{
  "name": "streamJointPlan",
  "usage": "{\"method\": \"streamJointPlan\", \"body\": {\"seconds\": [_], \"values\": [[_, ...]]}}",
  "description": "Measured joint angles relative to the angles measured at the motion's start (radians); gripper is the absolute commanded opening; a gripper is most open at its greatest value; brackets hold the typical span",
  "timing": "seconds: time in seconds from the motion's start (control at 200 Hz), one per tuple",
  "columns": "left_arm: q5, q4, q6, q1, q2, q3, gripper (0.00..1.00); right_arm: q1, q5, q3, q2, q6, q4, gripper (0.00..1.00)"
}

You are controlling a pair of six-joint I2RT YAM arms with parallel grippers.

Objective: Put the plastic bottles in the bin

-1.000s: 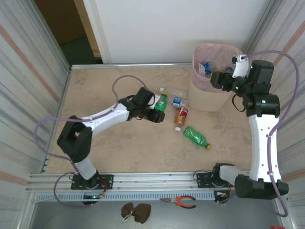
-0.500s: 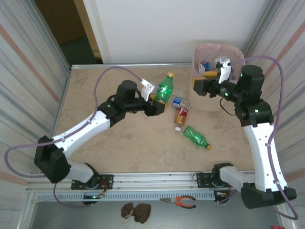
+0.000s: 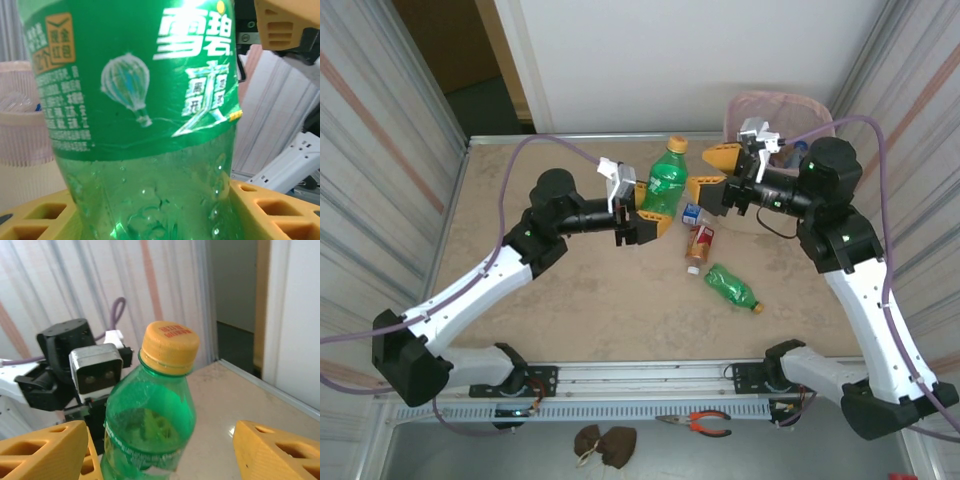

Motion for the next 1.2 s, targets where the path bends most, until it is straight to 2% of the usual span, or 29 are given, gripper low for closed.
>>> {"method": "streamJointPlan", "body": {"seconds": [0.24, 0.501, 1.202], "values": [[0.071, 0.043, -0.005, -0.003, -0.002, 0.0, 0.54, 0.065, -0.023, 0.064, 0.058, 0.082, 0.082, 0.72], [0.107, 0.044, -0.005, -0.012, -0.002, 0.0, 0.53, 0.081, -0.023, 0.132, 0.098, 0.113, 0.095, 0.6], [0.111, 0.043, 0.01, -0.015, -0.002, 0.0, 0.54, 0.083, -0.026, 0.138, 0.105, 0.122, 0.078, 0.24]]}}
